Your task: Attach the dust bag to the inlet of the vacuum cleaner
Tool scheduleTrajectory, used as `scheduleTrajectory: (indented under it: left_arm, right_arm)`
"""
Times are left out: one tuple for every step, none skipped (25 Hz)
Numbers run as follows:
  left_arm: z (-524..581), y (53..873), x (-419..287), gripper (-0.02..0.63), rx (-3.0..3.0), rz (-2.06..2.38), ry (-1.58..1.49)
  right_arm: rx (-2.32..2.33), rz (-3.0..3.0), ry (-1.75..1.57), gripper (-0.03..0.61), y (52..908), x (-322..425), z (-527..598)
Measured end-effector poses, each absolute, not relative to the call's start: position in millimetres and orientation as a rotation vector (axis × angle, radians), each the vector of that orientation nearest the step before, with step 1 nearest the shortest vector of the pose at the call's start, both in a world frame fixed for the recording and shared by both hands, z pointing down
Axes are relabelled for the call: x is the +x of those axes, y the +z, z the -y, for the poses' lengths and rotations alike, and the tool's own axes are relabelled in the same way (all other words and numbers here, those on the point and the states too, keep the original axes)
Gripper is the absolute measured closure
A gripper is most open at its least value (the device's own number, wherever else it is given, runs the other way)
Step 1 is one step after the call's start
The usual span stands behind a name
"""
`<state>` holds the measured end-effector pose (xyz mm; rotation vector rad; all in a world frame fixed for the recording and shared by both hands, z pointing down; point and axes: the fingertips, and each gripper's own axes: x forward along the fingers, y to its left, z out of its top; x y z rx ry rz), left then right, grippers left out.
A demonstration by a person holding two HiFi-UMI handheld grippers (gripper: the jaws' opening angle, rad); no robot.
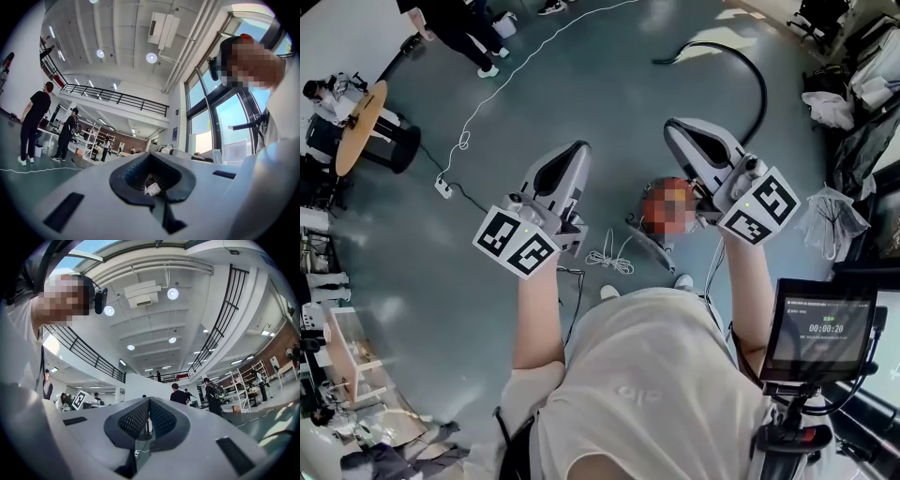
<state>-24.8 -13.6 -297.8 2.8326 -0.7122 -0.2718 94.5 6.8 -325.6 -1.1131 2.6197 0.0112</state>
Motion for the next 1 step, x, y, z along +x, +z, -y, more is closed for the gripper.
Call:
scheduleTrajectory:
  left_arm:
    - [13.2,-297.8,-24.7,0.607,2.831,0.710,-0.268]
  right_arm:
    - [-1.116,-2.620,0.007,0.569,-325.8,93.8,-6.9]
